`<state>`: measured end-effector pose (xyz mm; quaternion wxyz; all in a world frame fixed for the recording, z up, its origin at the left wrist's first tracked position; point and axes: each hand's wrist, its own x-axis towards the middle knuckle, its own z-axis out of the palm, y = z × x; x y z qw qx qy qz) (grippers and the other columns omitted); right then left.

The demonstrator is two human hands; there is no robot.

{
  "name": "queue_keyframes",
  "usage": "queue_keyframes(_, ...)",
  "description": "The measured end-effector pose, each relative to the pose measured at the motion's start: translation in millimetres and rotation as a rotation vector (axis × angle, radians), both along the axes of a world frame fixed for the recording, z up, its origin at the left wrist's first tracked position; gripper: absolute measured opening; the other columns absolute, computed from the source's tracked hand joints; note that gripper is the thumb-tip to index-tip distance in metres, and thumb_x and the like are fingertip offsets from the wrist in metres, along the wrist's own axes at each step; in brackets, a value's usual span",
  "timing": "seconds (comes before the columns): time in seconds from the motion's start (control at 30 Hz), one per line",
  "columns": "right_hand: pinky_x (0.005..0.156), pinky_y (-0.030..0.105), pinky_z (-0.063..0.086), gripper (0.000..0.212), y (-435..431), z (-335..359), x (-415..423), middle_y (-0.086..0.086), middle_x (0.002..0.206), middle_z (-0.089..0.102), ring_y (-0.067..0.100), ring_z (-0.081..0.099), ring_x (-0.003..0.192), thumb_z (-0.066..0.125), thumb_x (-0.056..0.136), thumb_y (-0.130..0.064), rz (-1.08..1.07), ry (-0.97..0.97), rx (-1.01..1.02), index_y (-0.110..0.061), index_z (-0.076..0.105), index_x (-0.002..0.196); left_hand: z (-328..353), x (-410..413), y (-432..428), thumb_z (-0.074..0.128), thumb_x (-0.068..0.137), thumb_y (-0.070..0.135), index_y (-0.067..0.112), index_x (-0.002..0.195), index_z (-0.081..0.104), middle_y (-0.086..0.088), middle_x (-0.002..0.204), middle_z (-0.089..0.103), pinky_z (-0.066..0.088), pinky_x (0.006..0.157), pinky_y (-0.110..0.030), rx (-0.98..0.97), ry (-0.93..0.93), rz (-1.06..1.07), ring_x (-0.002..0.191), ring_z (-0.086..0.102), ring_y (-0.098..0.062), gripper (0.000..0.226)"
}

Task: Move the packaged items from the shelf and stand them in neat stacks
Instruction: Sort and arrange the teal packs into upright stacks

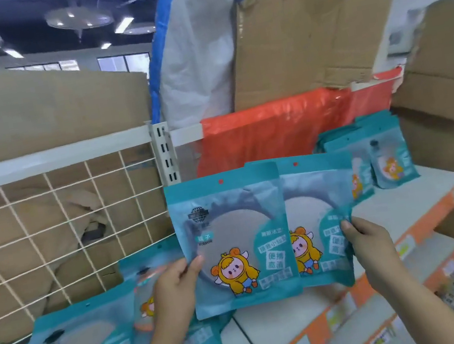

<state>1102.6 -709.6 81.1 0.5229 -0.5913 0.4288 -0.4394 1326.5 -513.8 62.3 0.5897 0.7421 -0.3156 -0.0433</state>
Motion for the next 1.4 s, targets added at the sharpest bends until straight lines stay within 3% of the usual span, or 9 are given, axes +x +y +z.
queue_keyframes(0.13, 0.061, 0.029, 0.042, 0.027, -43, 3, -72, 0.006, 0.073, 0.063, 0.021, 0.054, 0.068, 0.044, 0.098, -0.011, -0.086, 0.029, -0.013, -0.007, 0.062, 0.079, -7, -52, -69, 0.063, 0.088, 0.025, -0.001, 0.059, 0.044, -0.003, 0.057, 0.039, 0.028, 0.053, -0.025, -0.069, 0.063, -0.068, 0.055, 0.035, -0.010, 0.044)
queue_keyframes(0.23, 0.048, 0.016, 0.035, 0.031, -76, 8, -123, 0.005, 0.067, 0.053, 0.014, 0.045, 0.057, 0.044, 0.098, -0.010, -0.135, 0.033, -0.031, -0.009, 0.054, 0.070, -9, -96, -120, 0.064, 0.088, 0.019, 0.003, 0.055, 0.040, 0.001, 0.053, 0.033, 0.019, 0.045, -0.018, -0.102, 0.063, -0.096, 0.050, 0.028, -0.006, 0.044)
queue_keyframes(0.37, 0.059, 0.031, 0.037, 0.028, -127, -1, -173, 0.022, 0.078, 0.059, 0.023, 0.050, 0.071, 0.046, 0.098, -0.014, -0.160, 0.055, -0.044, 0.009, 0.057, 0.086, -12, -144, -179, 0.062, 0.089, 0.020, -0.005, 0.060, 0.045, -0.007, 0.057, 0.036, 0.021, 0.045, -0.019, -0.110, 0.056, -0.169, 0.054, 0.031, -0.011, 0.042)
queue_keyframes(0.47, 0.063, 0.032, 0.041, 0.027, -159, -3, -197, 0.024, 0.088, 0.065, 0.024, 0.055, 0.072, 0.045, 0.099, -0.016, -0.165, 0.052, -0.031, 0.005, 0.061, 0.092, -13, -171, -215, 0.062, 0.089, 0.023, -0.007, 0.064, 0.051, -0.008, 0.057, 0.040, 0.022, 0.045, -0.020, -0.119, 0.069, -0.170, 0.053, 0.032, -0.011, 0.041)
queue_keyframes(0.6, 0.062, 0.031, 0.041, 0.024, -198, -8, -218, 0.020, 0.081, 0.064, 0.021, 0.054, 0.070, 0.045, 0.098, -0.014, -0.169, 0.005, -0.031, -0.002, 0.062, 0.086, -14, -195, -255, 0.062, 0.089, 0.021, 0.001, 0.060, 0.048, -0.003, 0.055, 0.038, 0.021, 0.044, -0.018, -0.150, 0.109, -0.170, 0.054, 0.032, -0.012, 0.039)
queue_keyframes(0.77, 0.069, 0.039, 0.047, 0.023, -250, -20, -230, 0.022, 0.090, 0.067, 0.023, 0.057, 0.074, 0.046, 0.098, -0.017, -0.200, -0.008, -0.017, -0.005, 0.064, 0.089, -14, -208, -309, 0.062, 0.089, 0.021, 0.013, 0.053, 0.039, 0.005, 0.050, 0.036, 0.021, 0.043, -0.019, -0.136, 0.060, -0.152, 0.048, 0.030, -0.006, 0.043)
queue_keyframes(1.0, 0.061, 0.030, 0.043, 0.024, -333, -20, -224, 0.012, 0.078, 0.063, 0.020, 0.055, 0.070, 0.044, 0.099, -0.011, -0.209, -0.067, -0.008, 0.002, 0.062, 0.091, -25, -196, -396, 0.061, 0.089, 0.018, 0.009, 0.055, 0.045, -0.007, 0.056, 0.040, 0.024, 0.045, -0.020, -0.151, 0.057, -0.103, 0.050, 0.035, -0.008, 0.039)
queue_keyframes(1.2, 0.069, 0.035, 0.050, 0.025, -402, -22, -202, 0.008, 0.081, 0.065, 0.021, 0.060, 0.074, 0.043, 0.100, -0.013, -0.162, -0.064, -0.005, -0.014, 0.064, 0.087, -35, -179, -450, 0.063, 0.087, 0.020, -0.007, 0.070, 0.055, -0.029, 0.069, 0.053, 0.028, 0.047, -0.018, -0.119, 0.067, -0.080, 0.052, 0.038, -0.006, 0.034)
queue_keyframes(1.4, 0.077, 0.038, 0.051, 0.024, -459, -37, -180, 0.007, 0.089, 0.069, 0.023, 0.063, 0.083, 0.043, 0.100, -0.015, -0.130, -0.023, -0.014, -0.013, 0.066, 0.097, -40, -172, -480, 0.064, 0.086, 0.012, 0.014, 0.051, 0.036, -0.003, 0.053, 0.037, 0.026, 0.044, -0.017, -0.161, 0.060, 0.001, 0.047, 0.035, -0.006, 0.045)
